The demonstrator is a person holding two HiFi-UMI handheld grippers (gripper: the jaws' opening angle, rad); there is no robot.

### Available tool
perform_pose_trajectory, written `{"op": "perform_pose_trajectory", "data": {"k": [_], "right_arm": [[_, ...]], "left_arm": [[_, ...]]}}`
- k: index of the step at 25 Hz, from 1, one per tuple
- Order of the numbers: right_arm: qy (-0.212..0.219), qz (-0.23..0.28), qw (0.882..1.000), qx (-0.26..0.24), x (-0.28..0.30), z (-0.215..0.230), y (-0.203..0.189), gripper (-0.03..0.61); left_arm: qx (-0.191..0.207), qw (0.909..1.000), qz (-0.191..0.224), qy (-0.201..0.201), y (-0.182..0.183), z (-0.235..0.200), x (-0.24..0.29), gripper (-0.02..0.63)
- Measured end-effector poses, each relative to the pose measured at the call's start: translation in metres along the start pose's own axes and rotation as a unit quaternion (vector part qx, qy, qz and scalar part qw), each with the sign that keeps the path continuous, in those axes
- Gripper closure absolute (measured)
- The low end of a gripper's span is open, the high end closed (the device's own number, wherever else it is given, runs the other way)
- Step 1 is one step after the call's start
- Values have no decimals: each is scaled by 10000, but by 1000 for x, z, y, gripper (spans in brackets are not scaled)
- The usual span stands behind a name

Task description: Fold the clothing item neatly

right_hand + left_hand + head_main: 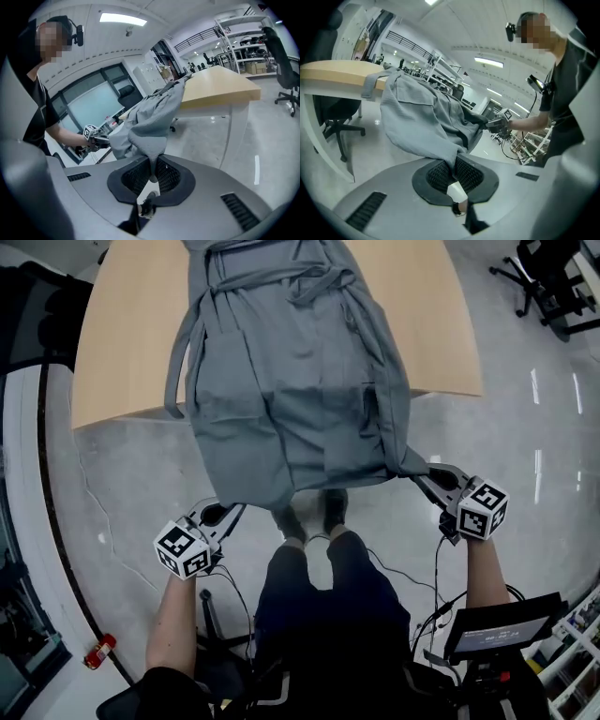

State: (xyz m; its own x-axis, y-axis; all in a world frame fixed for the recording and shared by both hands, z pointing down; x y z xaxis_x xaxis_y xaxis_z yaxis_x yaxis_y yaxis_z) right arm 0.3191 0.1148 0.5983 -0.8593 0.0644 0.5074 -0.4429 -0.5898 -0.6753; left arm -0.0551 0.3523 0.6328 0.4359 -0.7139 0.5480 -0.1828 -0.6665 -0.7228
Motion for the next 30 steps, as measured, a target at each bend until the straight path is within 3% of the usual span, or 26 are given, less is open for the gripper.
{"op": "perform_pose_trajectory", "data": {"k": [5, 8, 11, 18, 21, 27, 30], "right_arm": [[203, 39, 9996, 210, -33, -35, 22, 555], [368, 238, 9985, 323, -50, -59, 51, 555], [345, 200, 9988, 279, -63, -74, 73, 555], [546, 453, 9968, 366, -78, -96, 125, 555], [565, 479, 9967, 326, -74, -99, 151, 555], [688, 868, 9927, 471, -75, -97, 195, 555], [715, 980, 9916, 444, -72, -81, 234, 555]], "left_arm": [[-459, 9981, -322, -243, 9, 30, -29, 609], [-441, 9975, -443, -332, 33, 44, -48, 609], [-602, 9971, -326, -324, 55, 52, -65, 609], [-1303, 9885, -230, -728, 108, 74, -99, 609], [-1531, 9849, 51, -811, 139, 77, -110, 609], [-2244, 9704, 441, -779, 188, 68, -117, 609], [-2310, 9702, 449, -575, 226, 46, -113, 609]]}}
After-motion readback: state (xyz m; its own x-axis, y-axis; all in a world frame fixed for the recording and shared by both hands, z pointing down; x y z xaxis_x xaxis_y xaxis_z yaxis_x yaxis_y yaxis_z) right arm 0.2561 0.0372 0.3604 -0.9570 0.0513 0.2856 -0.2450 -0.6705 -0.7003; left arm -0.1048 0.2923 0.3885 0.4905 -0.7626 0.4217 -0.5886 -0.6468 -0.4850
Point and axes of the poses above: the fingertips, and each gripper's own axes: x forward along the fingers, z to its right, y out of its top, the point moved 6 cm from there along -x, backward along the fingers, and after that the axes turned 7 degrees about y, right-handed, at the moved point
